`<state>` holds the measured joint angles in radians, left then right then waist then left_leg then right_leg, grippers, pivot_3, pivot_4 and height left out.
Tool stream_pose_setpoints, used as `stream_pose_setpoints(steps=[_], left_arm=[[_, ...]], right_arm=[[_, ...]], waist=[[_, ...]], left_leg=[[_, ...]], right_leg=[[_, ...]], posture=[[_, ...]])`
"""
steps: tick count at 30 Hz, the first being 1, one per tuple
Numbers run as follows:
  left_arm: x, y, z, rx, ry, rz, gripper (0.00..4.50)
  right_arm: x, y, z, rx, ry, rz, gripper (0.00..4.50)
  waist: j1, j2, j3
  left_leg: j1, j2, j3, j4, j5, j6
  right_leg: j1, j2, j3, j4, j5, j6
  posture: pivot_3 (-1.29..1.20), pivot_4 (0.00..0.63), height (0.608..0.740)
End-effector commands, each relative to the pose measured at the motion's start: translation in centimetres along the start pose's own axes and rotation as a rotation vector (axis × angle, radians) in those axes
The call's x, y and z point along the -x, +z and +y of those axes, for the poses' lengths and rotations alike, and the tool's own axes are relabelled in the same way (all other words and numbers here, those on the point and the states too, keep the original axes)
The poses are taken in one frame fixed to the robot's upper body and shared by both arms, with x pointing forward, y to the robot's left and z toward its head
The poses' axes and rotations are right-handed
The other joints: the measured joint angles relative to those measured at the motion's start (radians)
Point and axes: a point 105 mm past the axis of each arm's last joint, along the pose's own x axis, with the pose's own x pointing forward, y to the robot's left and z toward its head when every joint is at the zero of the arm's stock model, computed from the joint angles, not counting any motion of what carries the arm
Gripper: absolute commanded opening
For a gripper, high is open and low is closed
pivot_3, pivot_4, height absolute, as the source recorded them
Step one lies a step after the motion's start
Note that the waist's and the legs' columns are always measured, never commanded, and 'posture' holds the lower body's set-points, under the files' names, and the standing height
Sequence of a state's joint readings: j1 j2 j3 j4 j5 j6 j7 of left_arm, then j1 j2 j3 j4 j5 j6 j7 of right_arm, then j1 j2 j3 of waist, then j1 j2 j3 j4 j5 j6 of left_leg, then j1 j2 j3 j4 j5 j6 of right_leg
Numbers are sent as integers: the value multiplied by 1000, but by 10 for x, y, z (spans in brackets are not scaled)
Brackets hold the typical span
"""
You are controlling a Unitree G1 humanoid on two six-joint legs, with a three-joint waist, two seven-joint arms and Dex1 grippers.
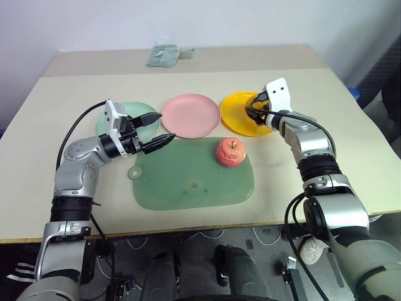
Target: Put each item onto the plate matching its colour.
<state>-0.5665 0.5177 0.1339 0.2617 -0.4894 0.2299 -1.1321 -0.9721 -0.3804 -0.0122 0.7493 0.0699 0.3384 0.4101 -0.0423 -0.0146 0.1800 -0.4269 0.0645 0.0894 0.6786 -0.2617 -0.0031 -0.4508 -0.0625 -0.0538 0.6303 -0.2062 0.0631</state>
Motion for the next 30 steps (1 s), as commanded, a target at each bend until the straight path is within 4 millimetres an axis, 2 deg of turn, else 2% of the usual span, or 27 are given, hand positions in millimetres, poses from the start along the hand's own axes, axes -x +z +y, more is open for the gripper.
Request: stream_pose_setpoints(steps=[1,4,7,10,12,15,19,23,30], left_arm=[[0,13,-1,-54,-14,-21,4500],[0,14,-5,-49,-38,-27,4500],[4,19,-12,-36,-91,-52,4500],[14,25,-19,0,-157,-65,4500],[21,27,-22,21,-194,-53,4500],[29,23,-24,37,-226,-6,4500],[36,15,-25,-1,-255,62,4500],[34,15,-24,8,-259,57,4500],[31,15,-26,6,-265,49,4500]], right_arm=[[3,27,1,13,27,-80,4429],[5,33,-7,18,-21,-102,4429],[18,60,-6,-67,42,-229,4429],[50,87,21,-136,299,-338,4429],[76,91,44,-105,465,-328,4429],[101,78,63,-22,571,-239,4429],[114,44,72,116,591,-81,4429],[107,21,67,157,529,-4,4429],[104,4,70,107,540,47,4429]], waist=[[2,0,0],[4,0,0],[3,1,1],[4,1,1],[4,1,1],[8,1,1],[23,1,1],[29,1,1],[30,1,1]], left_leg=[[0,0,0,0,0,0],[0,0,0,0,0,0],[0,0,0,0,0,0],[0,0,0,0,0,0],[0,1,-1,-1,0,0],[0,1,-1,0,0,0],[1,0,-1,2,0,0],[0,0,0,2,0,0],[0,0,0,2,0,0]], right_leg=[[0,0,0,0,0,0],[0,0,0,0,0,0],[0,0,0,0,0,0],[0,0,0,0,0,0],[0,0,0,0,0,0],[1,0,0,0,0,0],[1,-1,0,-1,-2,-3],[1,-1,0,-1,-2,-4],[1,0,0,-2,-2,-3]], posture=[[0,150,740],[0,150,740],[0,150,740],[0,150,740],[0,150,740],[0,150,740],[0,150,740],[0,150,740],[0,150,740]])
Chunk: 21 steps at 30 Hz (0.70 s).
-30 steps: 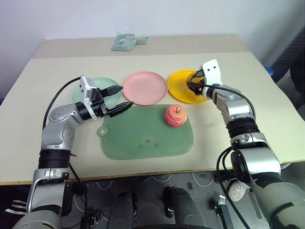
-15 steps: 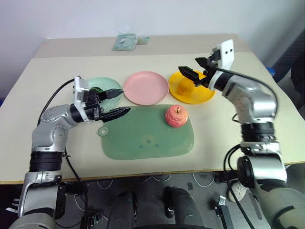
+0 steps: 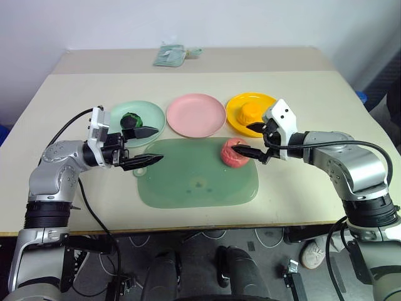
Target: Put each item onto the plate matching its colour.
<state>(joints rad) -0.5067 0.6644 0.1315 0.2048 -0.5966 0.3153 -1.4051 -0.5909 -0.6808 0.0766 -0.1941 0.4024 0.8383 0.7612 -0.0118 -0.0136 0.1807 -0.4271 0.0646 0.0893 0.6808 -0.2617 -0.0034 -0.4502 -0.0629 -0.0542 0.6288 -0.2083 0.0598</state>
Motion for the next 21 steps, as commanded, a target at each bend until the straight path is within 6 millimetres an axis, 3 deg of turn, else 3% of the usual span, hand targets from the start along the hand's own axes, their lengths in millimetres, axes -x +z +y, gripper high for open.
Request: stream_pose_setpoints(steps=[1,12,13,16,19,21], left_arm=[[0,8,1,-40,-5,-6,4500],[2,6,3,-53,22,-7,4500],[3,6,4,-56,30,-6,4500],[5,4,9,-56,71,-5,4500],[9,-1,16,-64,124,16,4500],[11,-2,24,-68,198,1,4500]], right_arm=[[-1,-3,3,-5,11,-1,4429],[-15,-33,7,-24,33,73,4429],[-16,-33,6,-34,27,68,4193],[-17,-25,2,-30,7,37,3315],[-16,-9,1,-34,5,-23,3208],[-20,20,0,-17,3,-121,3208]], waist=[[0,0,0],[0,0,0],[0,-1,0],[0,-1,0],[-1,-1,0],[-2,0,0]], left_leg=[[0,0,0,0,0,0],[0,0,0,0,0,0],[0,0,0,0,0,0],[0,0,0,0,0,0],[0,0,0,0,0,0],[0,0,0,0,0,0]], right_leg=[[0,0,0,0,0,0],[0,0,0,0,0,0],[0,0,0,0,0,0],[0,0,0,0,0,0],[0,0,0,0,0,0],[0,0,0,0,1,1]], posture=[[0,150,740],[0,150,740],[0,150,740],[0,150,740],[0,150,740],[0,150,740]])
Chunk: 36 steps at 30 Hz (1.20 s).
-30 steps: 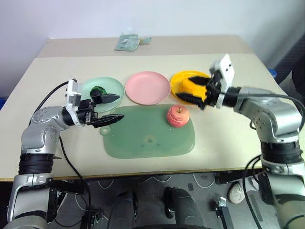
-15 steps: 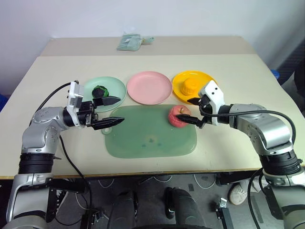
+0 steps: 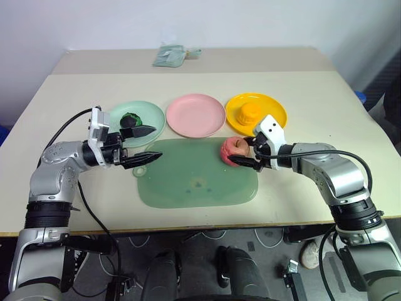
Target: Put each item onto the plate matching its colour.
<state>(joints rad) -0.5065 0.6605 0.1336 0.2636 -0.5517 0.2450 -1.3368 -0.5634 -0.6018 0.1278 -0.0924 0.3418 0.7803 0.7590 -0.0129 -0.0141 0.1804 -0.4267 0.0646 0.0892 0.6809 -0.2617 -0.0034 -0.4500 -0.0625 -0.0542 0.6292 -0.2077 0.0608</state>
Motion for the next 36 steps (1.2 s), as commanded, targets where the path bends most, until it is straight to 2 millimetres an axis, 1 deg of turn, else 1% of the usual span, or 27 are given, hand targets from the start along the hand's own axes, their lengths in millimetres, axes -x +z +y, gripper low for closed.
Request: stream_pose_setpoints(steps=[1,2,3,5,7,10,11,14,16,19,21,22,25,26,28,30,32,34,36], left_arm=[[4,6,13,-32,110,-36,4500],[5,5,21,-21,173,-40,4500],[6,4,27,-22,224,-38,4500],[5,-2,34,-25,287,-24,4500],[4,-5,34,-17,299,-20,4500],[1,-8,33,-22,333,-26,4500],[1,-7,34,-33,359,-35,4500],[3,-5,37,-48,413,-46,4500],[3,-5,34,-47,416,-49,4500],[4,-5,28,-45,404,-54,4500],[4,-4,27,-46,404,-55,4500],[4,-4,25,-45,398,-59,4500],[3,-2,22,-41,380,-69,4500],[3,-2,20,-46,371,-74,4500],[2,1,15,-28,334,-95,4500],[2,7,6,-27,262,-131,4500],[4,12,1,-20,211,-144,4500],[6,15,-1,1,167,-147,4500],[8,19,-4,7,111,-157,4500]], right_arm=[[2,59,-2,49,-12,-198,3208],[-3,74,-4,72,-33,-245,3208],[-8,85,-6,87,-58,-276,3208],[-23,101,-10,95,-95,-314,3208],[-33,105,-12,103,-113,-320,3208],[-72,114,-7,140,-144,-322,3208],[-83,117,-6,129,-148,-330,3208],[-103,115,-8,149,-176,-311,3208],[-111,109,-13,146,-203,-288,3208],[-119,100,-17,131,-211,-263,3208],[-121,95,-13,116,-156,-261,4258],[-121,95,-11,122,-144,-266,4455],[-117,101,-14,150,-162,-299,4455],[-113,106,-15,166,-171,-326,4455],[-99,120,-16,102,-135,-424,4455],[-77,131,-8,95,-46,-535,4455],[-47,136,2,97,34,-631,4455],[-18,132,14,137,100,-684,4455],[9,121,22,160,130,-692,4455]], waist=[[-3,0,0],[-4,0,0],[-5,0,0],[-5,0,0],[-1,0,0],[-1,0,0],[-3,0,0],[-4,0,0],[-1,0,0],[-1,0,0],[-4,0,0],[-5,0,0],[-7,0,0],[-7,0,0],[-7,0,0],[-5,0,0],[2,0,0],[3,0,0],[5,0,0]], left_leg=[[0,0,0,0,0,0],[0,0,0,0,0,0],[0,0,1,0,0,0],[0,0,0,0,0,0],[0,0,0,0,0,0],[-1,0,1,-1,0,0],[-1,0,2,-1,0,0],[-1,0,2,0,0,0],[-1,0,2,-1,0,0],[-1,0,2,-1,0,0],[-1,0,2,-1,0,0],[-1,0,2,-1,0,0],[-1,0,2,-1,0,0],[-1,0,2,-1,0,0],[-1,0,2,-1,0,0],[-1,1,2,-1,0,0],[-1,1,1,-1,0,0],[-1,0,0,-1,0,0],[-1,0,0,-1,0,0]], right_leg=[[0,0,0,0,0,1],[-1,0,0,0,1,2],[-1,0,0,1,1,2],[-1,1,0,1,1,2],[-1,1,0,1,1,2],[-1,0,0,1,1,2],[-1,-1,0,0,2,2],[-1,-1,0,1,2,2],[-1,-1,0,1,2,2],[-1,-1,0,1,2,2],[-1,-1,0,1,2,2],[-1,-1,0,1,2,2],[-1,0,0,1,2,2],[-1,0,0,1,2,2],[-1,0,0,1,2,2],[-1,-1,0,1,2,2],[-1,-1,0,1,2,2],[0,-1,-1,0,2,2],[1,-1,-1,0,2,2]], posture=[[0,150,740],[0,150,740],[0,150,740],[0,150,740],[0,150,740],[0,150,740],[0,150,740],[0,150,740],[0,150,740],[0,150,740],[0,150,740],[0,150,740],[0,150,740],[0,150,740],[0,150,740],[0,150,740],[0,150,740],[0,150,740],[0,150,740]])
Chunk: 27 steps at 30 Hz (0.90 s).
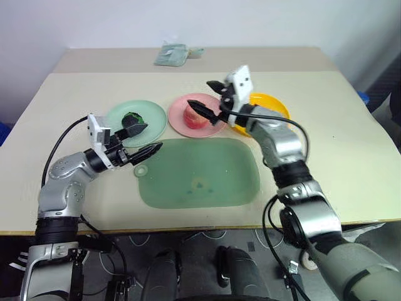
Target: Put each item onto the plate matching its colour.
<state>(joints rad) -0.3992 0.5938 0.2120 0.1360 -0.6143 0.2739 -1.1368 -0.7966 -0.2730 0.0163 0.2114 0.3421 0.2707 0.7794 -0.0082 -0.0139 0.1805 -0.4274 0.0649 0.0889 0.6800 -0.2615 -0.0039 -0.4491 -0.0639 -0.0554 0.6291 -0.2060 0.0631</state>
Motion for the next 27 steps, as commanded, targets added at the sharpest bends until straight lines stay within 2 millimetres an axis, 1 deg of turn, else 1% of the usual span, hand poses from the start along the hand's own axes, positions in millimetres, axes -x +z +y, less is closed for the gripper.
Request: stream_pose_setpoints(steps=[1,3,5,8,12,13,15,17,20,24,27], left_arm=[[3,19,-6,-9,-94,-46,4500],[4,21,-6,2,-127,-52,4500],[3,19,-6,16,-154,-45,4500],[1,13,-9,18,-189,-25,4500],[-1,7,-11,23,-210,-6,4500],[-1,7,-12,21,-213,-3,4500],[2,5,-12,33,-215,-2,4500],[-3,2,-15,40,-225,0,4500],[-3,-1,-16,56,-240,-5,4500],[-10,-3,-20,41,-259,-17,4500],[-13,0,-19,11,-249,-38,4500]], right_arm=[[37,35,18,38,84,-87,4455],[60,34,26,57,97,-47,4455],[79,35,32,76,109,-16,4455],[111,34,35,68,104,40,4455],[153,16,33,64,71,191,4455],[159,15,32,64,52,205,4455],[165,14,29,62,21,222,4455],[174,14,22,72,-8,240,4455],[173,15,18,96,-46,253,4455],[177,18,16,95,-72,241,4455],[175,13,16,70,-64,251,4455]], waist=[[0,0,0],[-3,0,0],[-5,0,0],[-5,0,0],[-1,0,0],[0,0,0],[0,0,0],[-3,0,0],[-3,0,0],[-1,0,0],[3,0,0]], left_leg=[[0,0,0,0,0,0],[1,0,0,0,0,0],[2,0,0,0,0,0],[2,0,0,0,0,0],[2,0,0,0,0,0],[2,0,0,0,0,0],[2,0,0,1,0,0],[2,0,0,1,0,0],[2,0,-1,1,0,0],[2,0,-1,1,0,0],[2,0,-1,1,0,0]], right_leg=[[0,0,0,0,0,0],[1,0,0,0,0,0],[1,1,0,0,-1,-2],[1,1,0,0,-2,-3],[1,1,0,-1,-3,-4],[1,1,0,-1,-3,-4],[1,1,0,-1,-3,-4],[1,1,1,-1,-3,-4],[1,1,1,-1,-3,-4],[1,1,1,-1,-3,-4],[1,1,1,-1,-3,-4]], posture=[[0,150,740],[0,150,740],[0,150,740],[0,150,740],[0,150,740],[0,150,740],[0,150,740],[0,150,740],[0,150,740],[0,150,740],[0,150,740]])
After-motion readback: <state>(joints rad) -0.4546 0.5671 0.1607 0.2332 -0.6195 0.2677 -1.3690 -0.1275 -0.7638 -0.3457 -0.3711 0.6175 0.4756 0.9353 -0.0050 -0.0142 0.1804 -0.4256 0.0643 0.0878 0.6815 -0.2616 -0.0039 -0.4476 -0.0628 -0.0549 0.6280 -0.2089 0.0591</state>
